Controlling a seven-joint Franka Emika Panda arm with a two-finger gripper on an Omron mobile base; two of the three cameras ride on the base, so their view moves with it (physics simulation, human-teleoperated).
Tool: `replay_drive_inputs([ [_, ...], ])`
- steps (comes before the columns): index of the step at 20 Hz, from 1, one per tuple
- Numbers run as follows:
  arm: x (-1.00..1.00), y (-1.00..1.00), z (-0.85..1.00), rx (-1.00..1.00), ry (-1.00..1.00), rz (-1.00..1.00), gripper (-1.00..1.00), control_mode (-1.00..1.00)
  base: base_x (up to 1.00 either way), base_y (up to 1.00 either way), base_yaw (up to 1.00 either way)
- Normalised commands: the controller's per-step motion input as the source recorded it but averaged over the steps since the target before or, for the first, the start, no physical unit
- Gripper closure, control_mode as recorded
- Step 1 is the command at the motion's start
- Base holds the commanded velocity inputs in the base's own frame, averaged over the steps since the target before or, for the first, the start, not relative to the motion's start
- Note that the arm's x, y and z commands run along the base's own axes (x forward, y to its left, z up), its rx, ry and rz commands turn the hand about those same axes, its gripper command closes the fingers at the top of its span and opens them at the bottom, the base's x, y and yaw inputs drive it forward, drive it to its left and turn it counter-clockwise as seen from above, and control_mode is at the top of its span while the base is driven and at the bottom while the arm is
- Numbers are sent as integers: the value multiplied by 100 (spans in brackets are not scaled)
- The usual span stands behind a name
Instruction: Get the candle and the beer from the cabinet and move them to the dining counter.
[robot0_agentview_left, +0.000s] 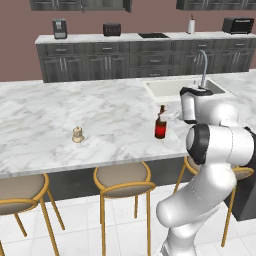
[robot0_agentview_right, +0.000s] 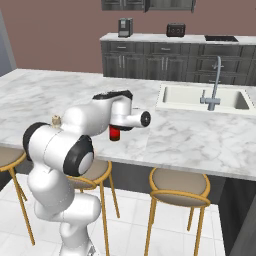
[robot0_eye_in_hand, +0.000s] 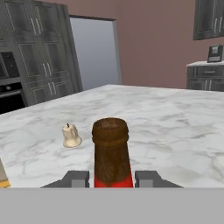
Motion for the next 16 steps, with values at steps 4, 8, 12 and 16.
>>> replay_drive_inputs([
  [4, 27, 0, -12, 0, 0, 0, 100, -100, 0, 0, 0],
  [8, 30, 0, -22, 0, 0, 0, 100, -100, 0, 0, 0],
  [12, 28, 0, -29, -1, 0, 0, 100, -100, 0, 0, 0],
  [16, 25, 0, -21, 0, 0, 0, 100, -100, 0, 0, 0],
])
